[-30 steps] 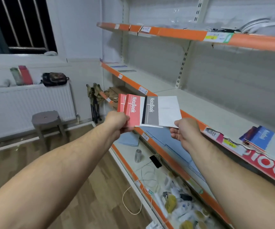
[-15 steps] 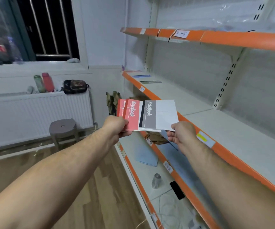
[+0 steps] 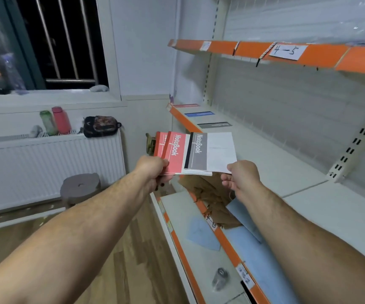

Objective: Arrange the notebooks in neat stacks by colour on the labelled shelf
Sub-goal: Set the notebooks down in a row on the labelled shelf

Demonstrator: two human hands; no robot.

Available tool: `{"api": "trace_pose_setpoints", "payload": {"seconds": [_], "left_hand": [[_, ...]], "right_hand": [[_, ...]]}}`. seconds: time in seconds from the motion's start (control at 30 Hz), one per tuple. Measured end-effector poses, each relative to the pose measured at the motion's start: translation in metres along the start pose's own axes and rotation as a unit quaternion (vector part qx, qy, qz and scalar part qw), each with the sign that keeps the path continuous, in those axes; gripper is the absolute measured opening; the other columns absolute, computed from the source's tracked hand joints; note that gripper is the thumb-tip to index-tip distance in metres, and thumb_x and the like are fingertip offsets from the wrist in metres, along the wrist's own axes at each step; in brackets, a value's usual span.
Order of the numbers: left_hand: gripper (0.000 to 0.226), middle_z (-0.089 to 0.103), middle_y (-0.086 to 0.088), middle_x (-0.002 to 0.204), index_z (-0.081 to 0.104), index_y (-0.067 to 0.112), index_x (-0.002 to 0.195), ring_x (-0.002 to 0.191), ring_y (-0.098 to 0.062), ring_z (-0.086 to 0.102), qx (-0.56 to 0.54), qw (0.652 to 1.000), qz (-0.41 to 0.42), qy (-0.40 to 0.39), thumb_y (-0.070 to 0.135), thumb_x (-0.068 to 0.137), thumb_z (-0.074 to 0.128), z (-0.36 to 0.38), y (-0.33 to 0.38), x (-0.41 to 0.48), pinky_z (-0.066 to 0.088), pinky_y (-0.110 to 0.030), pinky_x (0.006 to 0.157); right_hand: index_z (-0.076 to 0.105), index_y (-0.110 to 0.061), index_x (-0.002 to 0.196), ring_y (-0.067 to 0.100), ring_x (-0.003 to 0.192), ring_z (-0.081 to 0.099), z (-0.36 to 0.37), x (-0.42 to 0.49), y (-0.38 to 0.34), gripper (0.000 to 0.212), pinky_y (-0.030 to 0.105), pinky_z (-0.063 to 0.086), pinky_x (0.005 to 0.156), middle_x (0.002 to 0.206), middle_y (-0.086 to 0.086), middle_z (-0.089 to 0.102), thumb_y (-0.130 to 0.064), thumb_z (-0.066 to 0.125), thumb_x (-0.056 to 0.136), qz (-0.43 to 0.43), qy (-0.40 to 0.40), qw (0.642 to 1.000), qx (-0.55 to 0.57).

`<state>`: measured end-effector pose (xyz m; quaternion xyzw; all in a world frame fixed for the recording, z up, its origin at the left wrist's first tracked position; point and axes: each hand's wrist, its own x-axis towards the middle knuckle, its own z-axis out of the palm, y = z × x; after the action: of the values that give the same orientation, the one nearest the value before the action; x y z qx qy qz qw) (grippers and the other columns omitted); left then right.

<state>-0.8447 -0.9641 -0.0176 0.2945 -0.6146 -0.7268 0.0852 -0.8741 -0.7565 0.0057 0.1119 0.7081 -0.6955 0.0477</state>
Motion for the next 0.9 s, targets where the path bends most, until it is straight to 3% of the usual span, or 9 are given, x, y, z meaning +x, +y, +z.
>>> {"api": "trace_pose_setpoints", "payload": {"seconds": [0.13,0.33,0.43,0.57,0.7,0.8,0.9], "left_hand": [[0.014,0.072,-0.007,0.085,0.056,0.006,0.112,0.065,-0.016,0.070,-0.004,1.000,-0.003,-0.013,0.010,0.099,0.058,0.000,0.013,0.071,0.051,-0.025,0.044],[0.003,0.071,-0.008,0.093,0.054,0.011,0.100,0.073,-0.018,0.070,0.004,0.999,-0.011,-0.052,0.009,0.100,0.056,-0.011,0.061,0.187,0.051,-0.023,0.042],[0.006,0.071,-0.010,0.095,0.054,0.011,0.095,0.076,-0.020,0.070,0.018,0.998,-0.004,-0.059,0.009,0.100,0.056,-0.020,0.089,0.242,0.050,-0.023,0.040],[0.005,0.071,-0.010,0.093,0.054,0.008,0.104,0.070,-0.019,0.068,0.016,0.998,-0.006,-0.066,0.008,0.100,0.056,-0.027,0.117,0.309,0.049,-0.021,0.038],[0.006,0.072,-0.010,0.095,0.055,0.007,0.106,0.070,-0.019,0.070,0.016,0.996,-0.017,-0.086,0.006,0.099,0.054,-0.020,0.134,0.369,0.051,-0.025,0.040],[0.007,0.073,-0.008,0.087,0.059,0.008,0.095,0.065,-0.018,0.070,0.027,0.995,-0.023,-0.093,0.008,0.099,0.054,-0.003,0.146,0.414,0.060,-0.032,0.052],[0.017,0.071,-0.006,0.078,0.057,0.010,0.087,0.062,-0.016,0.068,0.033,0.994,-0.004,-0.108,0.005,0.101,0.049,0.018,0.162,0.455,0.058,-0.027,0.047]], "right_hand": [[0.054,-0.013,0.078,0.015,0.052,0.054,0.042,0.055,-0.004,0.026,0.025,0.046,0.045,0.073,0.013,0.061,0.000,0.041,0.096,0.004,0.022,1.000,-0.001],[0.055,-0.010,0.080,0.016,0.052,0.054,0.129,0.136,-0.024,0.022,0.025,0.047,0.043,0.073,0.014,0.062,0.000,0.042,0.096,0.007,0.048,0.999,0.000],[0.054,-0.008,0.079,0.016,0.052,0.054,0.172,0.174,-0.042,0.022,0.023,0.047,0.041,0.069,0.014,0.060,0.000,0.043,0.097,0.008,0.065,0.998,-0.002],[0.057,-0.008,0.085,0.016,0.050,0.055,0.213,0.225,-0.059,0.018,0.024,0.046,0.040,0.076,0.017,0.066,-0.001,0.044,0.095,0.009,0.083,0.996,0.009],[0.056,-0.009,0.088,0.014,0.046,0.054,0.239,0.270,-0.071,0.017,0.022,0.045,0.040,0.057,0.008,0.062,-0.001,0.044,0.096,0.010,0.084,0.996,0.017],[0.057,-0.008,0.089,0.014,0.049,0.055,0.257,0.313,-0.078,0.016,0.024,0.047,0.045,0.063,0.010,0.063,-0.002,0.044,0.096,0.000,0.095,0.995,0.012],[0.057,-0.007,0.087,0.016,0.053,0.056,0.272,0.360,-0.085,0.017,0.027,0.047,0.048,0.068,0.012,0.065,-0.001,0.044,0.096,-0.013,0.090,0.996,0.013]]}}
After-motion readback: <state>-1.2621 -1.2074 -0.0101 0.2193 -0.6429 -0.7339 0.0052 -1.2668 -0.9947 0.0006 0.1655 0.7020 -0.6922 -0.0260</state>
